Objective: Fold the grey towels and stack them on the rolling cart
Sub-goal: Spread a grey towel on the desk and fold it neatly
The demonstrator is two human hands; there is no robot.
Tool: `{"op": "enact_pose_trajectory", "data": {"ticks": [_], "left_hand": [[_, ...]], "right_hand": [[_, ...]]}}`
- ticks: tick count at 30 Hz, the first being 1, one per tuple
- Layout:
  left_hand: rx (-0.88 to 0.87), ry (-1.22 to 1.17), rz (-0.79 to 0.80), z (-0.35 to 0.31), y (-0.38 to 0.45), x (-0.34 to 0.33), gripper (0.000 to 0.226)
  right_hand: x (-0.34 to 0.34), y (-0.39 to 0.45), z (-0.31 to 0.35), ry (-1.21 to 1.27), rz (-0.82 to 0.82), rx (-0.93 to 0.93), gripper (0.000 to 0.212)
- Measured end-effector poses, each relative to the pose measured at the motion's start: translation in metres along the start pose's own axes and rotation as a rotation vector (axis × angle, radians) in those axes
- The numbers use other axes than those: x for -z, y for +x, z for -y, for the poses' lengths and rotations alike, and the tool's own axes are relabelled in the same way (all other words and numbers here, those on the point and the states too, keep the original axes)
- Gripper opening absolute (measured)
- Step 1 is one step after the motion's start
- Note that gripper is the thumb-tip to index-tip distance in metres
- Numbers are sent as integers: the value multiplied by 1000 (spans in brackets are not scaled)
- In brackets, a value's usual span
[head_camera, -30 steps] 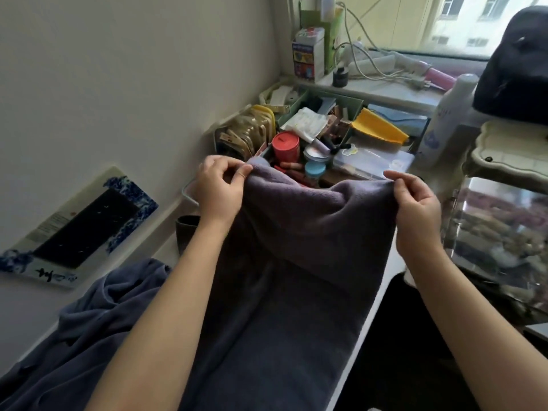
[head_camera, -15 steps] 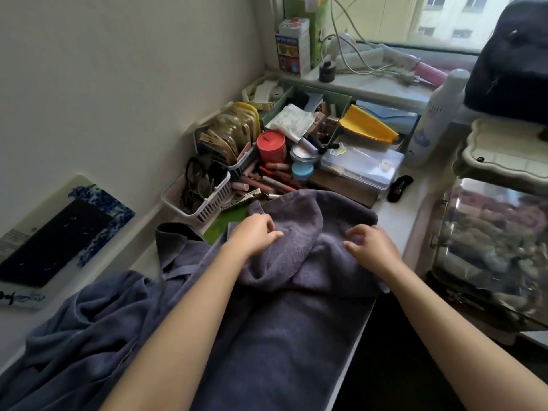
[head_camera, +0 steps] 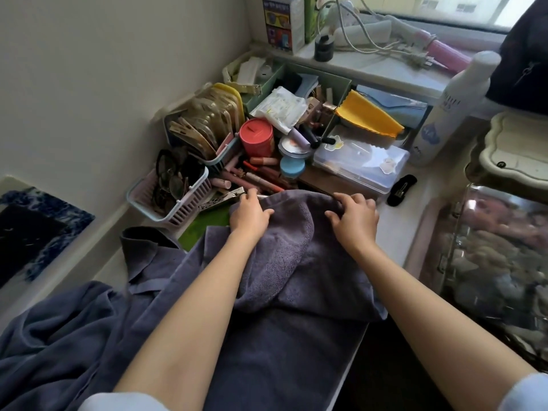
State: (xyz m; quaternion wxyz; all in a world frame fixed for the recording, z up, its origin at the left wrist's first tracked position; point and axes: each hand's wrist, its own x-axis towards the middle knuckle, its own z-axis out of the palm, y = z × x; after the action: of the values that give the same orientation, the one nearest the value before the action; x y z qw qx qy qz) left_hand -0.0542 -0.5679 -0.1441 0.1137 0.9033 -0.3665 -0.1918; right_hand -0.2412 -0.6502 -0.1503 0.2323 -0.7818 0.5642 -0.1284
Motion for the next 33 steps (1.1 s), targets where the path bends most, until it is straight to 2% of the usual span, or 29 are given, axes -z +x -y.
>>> {"op": "enact_pose_trajectory", "data": {"ticks": [3,5,7,9,12,15,18,21,22,24,26,27,29,33], "left_hand": [[19,-66,-77,2,-2,-2,54],[16,-93,-77,7,-6,0,47],[-2,-56,-54,13,-9,6,32],[-45,-75,-63,15,-10,22,23],[-117,-134,-60,8,-7,58,17],[-105,-238,121,-8,-4,98,21],[-182,-121,290,-24,4,128,23],[-197,-80,408,-44,15,152,19],[-228,-60,365,-55,20,159,17],[-341,37,37,-81,29,172,16],[-409,-42,-289,-109,33,183,21],[-413,-129,-380,-119,33,186,20],[-416,-251,-464,-130,32,190,17],[-400,-303,-418,-113,21,179,14]], "right_hand": [[0,5,-1,-71,0,48,24],[5,6,0,3,37,117,18],[13,4,-1,192,189,165,12],[28,1,1,408,399,111,16],[56,2,6,708,602,17,24],[87,15,10,906,682,-28,25],[120,33,12,1021,589,-63,24],[148,56,18,878,381,-11,24],[157,64,21,757,278,25,21],[176,76,29,518,45,87,12],[197,80,38,379,-144,164,22],[205,79,42,351,-204,210,26],[219,71,48,304,-266,286,26],[214,45,45,177,-133,348,26]]}}
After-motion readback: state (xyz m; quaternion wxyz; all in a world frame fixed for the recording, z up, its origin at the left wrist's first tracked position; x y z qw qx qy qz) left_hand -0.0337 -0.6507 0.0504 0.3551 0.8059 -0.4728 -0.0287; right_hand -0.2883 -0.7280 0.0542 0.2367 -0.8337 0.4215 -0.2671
